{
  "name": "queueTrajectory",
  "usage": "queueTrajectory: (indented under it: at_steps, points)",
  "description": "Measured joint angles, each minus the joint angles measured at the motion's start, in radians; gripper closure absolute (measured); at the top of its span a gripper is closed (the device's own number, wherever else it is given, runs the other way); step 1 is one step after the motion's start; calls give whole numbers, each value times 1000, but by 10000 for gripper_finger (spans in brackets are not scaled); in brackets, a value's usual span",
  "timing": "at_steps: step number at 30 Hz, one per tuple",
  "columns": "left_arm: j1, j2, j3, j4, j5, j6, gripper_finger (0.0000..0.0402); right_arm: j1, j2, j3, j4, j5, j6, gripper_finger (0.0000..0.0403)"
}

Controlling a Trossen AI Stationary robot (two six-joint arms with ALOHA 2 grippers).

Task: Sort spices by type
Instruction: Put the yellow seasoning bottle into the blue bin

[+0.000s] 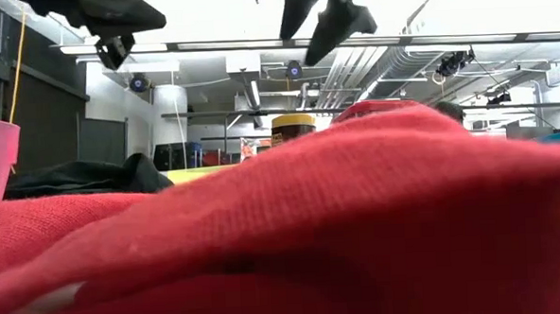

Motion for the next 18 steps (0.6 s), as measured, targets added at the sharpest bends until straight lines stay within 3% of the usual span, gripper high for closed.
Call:
queueTrajectory:
  at_steps: [7,12,18]
  points:
    - [-4,4,2,27,-3,11,401,-23,-2,-97,165,0,18,150]
    - [-4,7,2,29,-4,12,401,-31,-2,-121,190,-1,79,150]
    - [-3,6,2,42,-4,52,401,-31,-2,-121,189,-20,-4,150]
